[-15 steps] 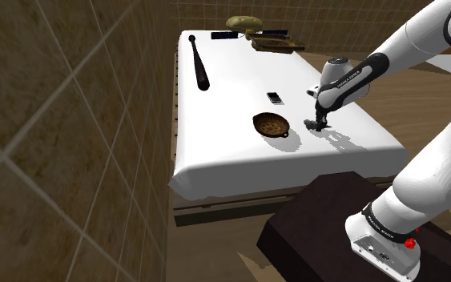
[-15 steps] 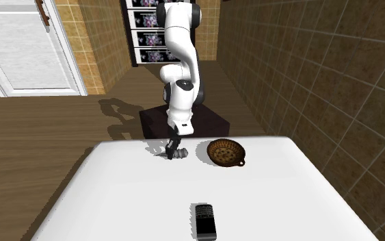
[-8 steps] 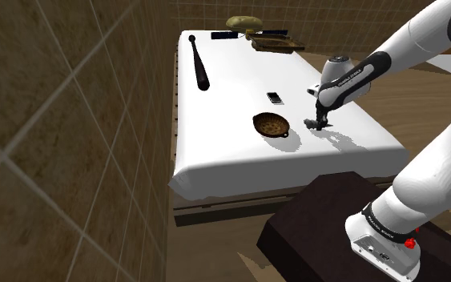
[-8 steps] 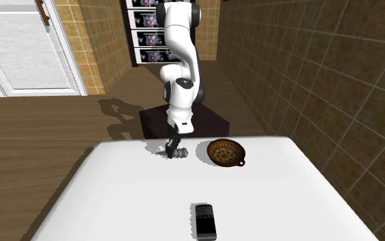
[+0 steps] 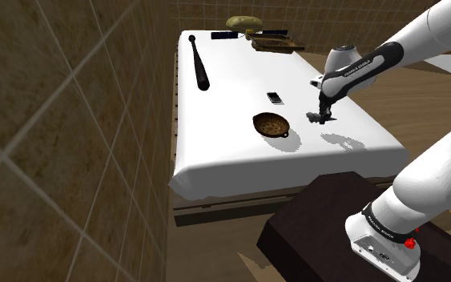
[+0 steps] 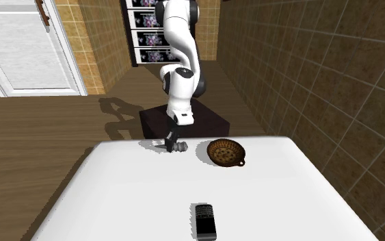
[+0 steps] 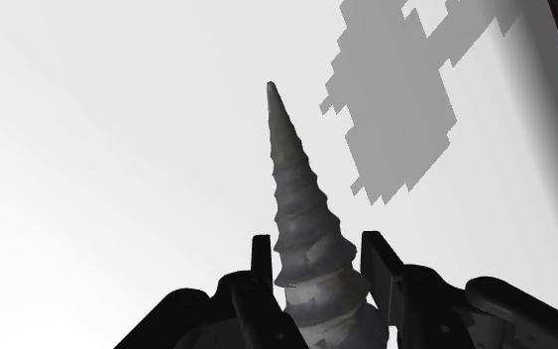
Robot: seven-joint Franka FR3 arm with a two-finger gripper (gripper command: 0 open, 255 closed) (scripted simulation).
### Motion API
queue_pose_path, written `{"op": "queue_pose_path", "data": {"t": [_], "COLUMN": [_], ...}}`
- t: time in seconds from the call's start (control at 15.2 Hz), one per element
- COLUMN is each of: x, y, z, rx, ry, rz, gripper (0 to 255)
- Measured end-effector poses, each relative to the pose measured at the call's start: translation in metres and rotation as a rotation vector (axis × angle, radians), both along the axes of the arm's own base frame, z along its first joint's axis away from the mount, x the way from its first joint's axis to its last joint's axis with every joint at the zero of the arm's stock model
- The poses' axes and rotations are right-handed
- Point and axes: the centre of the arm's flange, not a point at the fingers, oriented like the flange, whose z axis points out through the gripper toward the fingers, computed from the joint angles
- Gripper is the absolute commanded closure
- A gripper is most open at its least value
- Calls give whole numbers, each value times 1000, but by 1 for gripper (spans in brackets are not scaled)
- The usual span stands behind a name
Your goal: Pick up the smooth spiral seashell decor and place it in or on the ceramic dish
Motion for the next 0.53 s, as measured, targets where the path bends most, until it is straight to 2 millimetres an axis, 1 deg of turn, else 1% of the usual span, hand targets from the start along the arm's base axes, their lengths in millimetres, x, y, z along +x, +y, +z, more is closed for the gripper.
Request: {"op": "queue_pose_path", "data": {"t": [0.53], "x": [0], "y": [1], "z": [44], "rx": [0], "ry": [0], "rz": [0], "gripper": [255]}}
